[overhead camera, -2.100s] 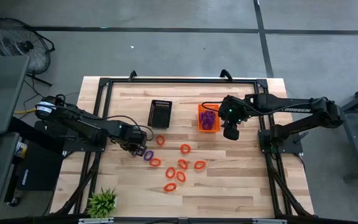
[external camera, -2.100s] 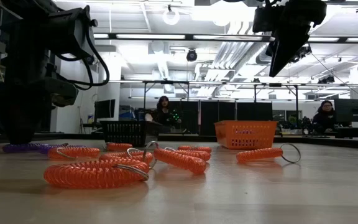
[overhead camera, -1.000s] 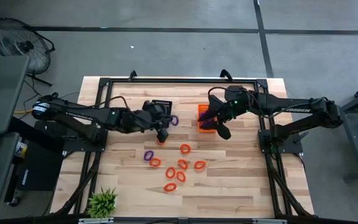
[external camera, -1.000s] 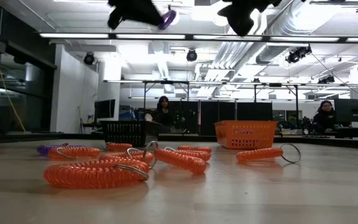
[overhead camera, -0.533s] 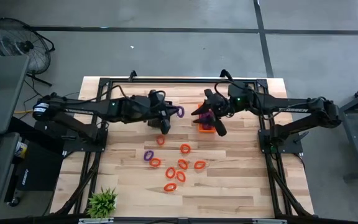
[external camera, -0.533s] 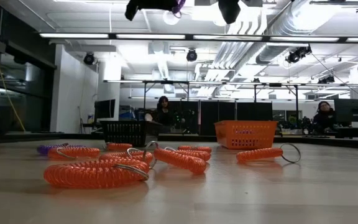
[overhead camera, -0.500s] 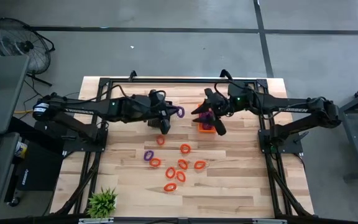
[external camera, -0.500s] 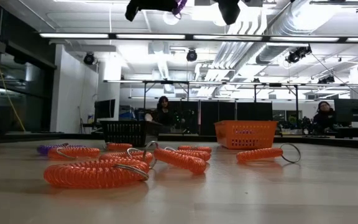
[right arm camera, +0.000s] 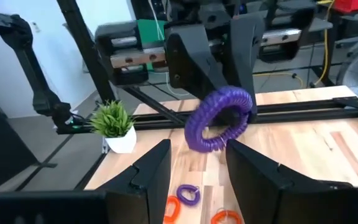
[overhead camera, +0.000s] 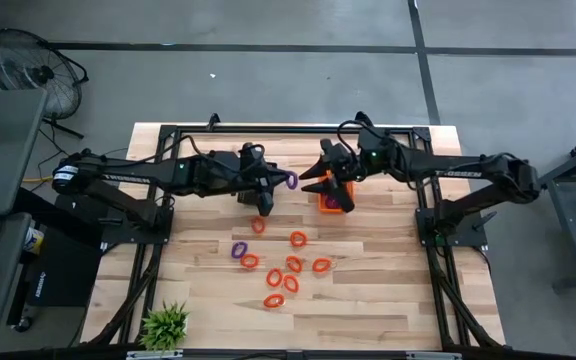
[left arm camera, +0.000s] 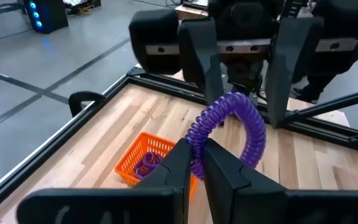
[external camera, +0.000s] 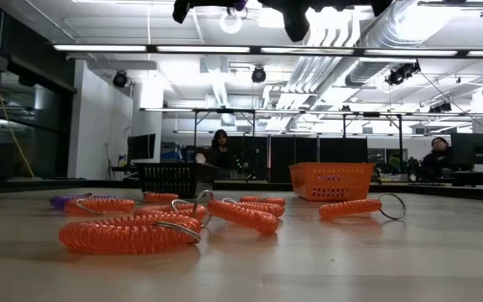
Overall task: Sort spring keychains into baskets
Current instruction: Put the violet spring keychain into the orange basket
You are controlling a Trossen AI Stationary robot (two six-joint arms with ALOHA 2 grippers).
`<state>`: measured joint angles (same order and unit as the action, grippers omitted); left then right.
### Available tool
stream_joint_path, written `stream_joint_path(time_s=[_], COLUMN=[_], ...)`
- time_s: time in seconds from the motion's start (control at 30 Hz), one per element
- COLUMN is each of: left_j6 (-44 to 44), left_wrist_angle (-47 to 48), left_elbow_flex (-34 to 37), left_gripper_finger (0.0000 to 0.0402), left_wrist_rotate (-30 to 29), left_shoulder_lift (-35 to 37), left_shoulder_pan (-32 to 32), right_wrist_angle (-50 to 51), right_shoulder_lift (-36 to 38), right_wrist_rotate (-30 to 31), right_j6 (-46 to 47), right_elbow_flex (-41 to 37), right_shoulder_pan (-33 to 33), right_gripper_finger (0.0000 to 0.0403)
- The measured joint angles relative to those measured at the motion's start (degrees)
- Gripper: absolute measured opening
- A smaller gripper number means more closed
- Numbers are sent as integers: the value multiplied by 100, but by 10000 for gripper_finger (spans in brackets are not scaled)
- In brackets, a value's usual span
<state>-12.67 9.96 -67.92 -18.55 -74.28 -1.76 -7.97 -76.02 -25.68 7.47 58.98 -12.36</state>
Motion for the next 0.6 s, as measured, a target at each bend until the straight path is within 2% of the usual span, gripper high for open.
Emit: stream_joint_path(time_s=[0.6], left_j6=[-1], left_wrist_angle=[0], left_elbow_flex=[1], left_gripper_finger=[28], left_wrist_rotate=[-2], left_shoulder_lift=[0], left_shoulder_pan=[-11], right_wrist_angle=[-1041], right_shoulder_lift=[-602], right_wrist_rotate=[-133], right_j6=[153], right_elbow_flex=[2], right_shoulder_pan=[258], right_gripper_finger=[149])
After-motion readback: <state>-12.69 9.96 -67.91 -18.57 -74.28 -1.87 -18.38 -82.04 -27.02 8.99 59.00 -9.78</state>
